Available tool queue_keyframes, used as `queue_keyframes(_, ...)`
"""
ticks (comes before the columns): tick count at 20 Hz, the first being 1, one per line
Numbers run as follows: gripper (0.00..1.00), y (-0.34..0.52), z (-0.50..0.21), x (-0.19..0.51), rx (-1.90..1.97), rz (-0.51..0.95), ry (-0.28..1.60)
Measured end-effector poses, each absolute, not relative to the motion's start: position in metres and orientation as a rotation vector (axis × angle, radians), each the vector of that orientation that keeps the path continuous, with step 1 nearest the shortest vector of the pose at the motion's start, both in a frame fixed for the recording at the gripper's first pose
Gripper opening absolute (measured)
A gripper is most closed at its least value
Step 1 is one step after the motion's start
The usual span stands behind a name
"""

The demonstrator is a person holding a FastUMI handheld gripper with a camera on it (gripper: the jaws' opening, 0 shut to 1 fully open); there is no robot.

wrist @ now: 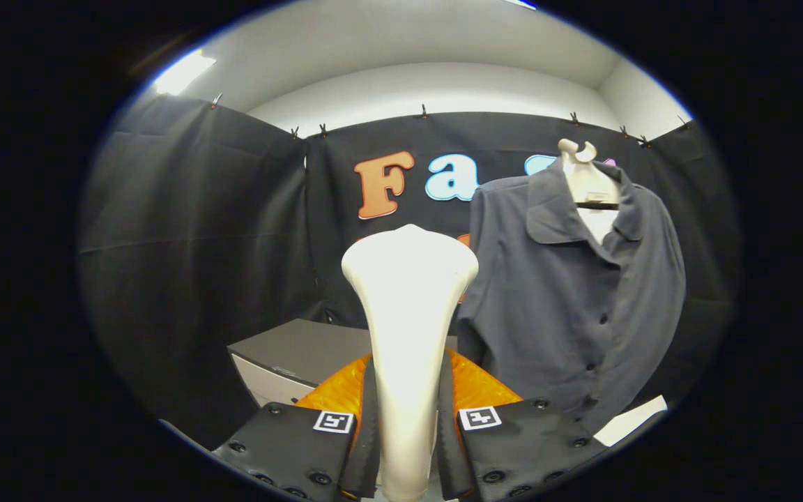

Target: Iron the clothes twice with a garment steamer, once on the left side and once on the right side.

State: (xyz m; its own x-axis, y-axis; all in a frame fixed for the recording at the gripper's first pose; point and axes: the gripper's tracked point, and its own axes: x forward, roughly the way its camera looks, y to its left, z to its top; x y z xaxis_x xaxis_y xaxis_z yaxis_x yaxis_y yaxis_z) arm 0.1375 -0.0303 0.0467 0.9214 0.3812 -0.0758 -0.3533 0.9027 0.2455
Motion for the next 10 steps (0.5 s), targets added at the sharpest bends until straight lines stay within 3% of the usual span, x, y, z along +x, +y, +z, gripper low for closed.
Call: queue_keyframes(10,0.41,-0.145,0.016,0.177,0.174,0.224,0.111)
